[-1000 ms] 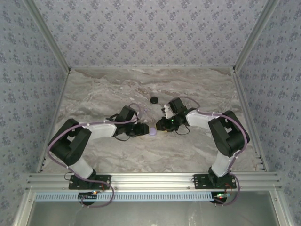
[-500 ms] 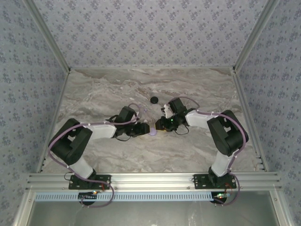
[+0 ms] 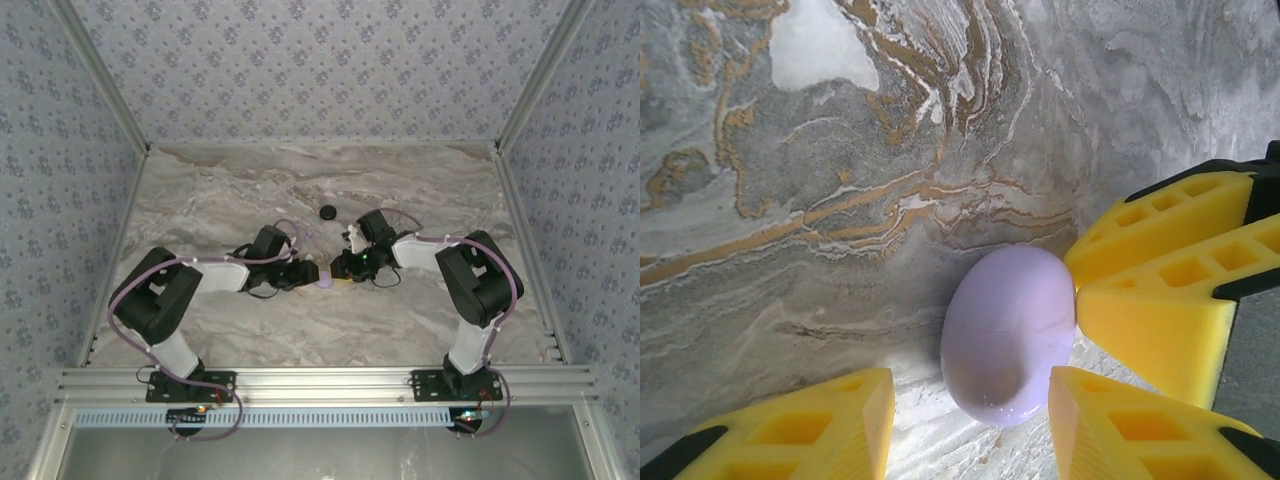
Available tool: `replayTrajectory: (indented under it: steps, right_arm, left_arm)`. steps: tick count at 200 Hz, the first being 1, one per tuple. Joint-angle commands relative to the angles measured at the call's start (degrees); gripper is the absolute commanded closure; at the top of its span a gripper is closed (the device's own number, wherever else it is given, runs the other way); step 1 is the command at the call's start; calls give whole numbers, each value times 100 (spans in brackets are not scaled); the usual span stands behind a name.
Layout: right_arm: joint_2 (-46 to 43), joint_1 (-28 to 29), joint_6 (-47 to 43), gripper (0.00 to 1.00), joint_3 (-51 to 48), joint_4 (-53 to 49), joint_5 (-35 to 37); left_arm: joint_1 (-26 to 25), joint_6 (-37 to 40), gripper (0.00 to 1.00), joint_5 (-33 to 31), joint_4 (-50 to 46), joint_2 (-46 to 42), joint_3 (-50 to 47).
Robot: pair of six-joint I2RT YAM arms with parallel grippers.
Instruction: Insert the wireless bluetooth earbuds into the charging case
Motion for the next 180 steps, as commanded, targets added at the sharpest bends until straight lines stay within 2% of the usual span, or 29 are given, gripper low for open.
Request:
replayTrajectory:
  steps: [1, 85, 180]
  right_arm:
    - [110, 41, 32, 74, 33, -34, -33]
    - [119, 43, 32, 75, 31, -55, -23]
    - [84, 46, 94, 75, 33, 22, -94]
  left_arm:
    - [-24, -57, 57, 213, 185, 235, 94]
    - [-31, -253, 66, 506, 502, 415, 179]
    - [-32, -422, 69, 590, 703, 404, 196]
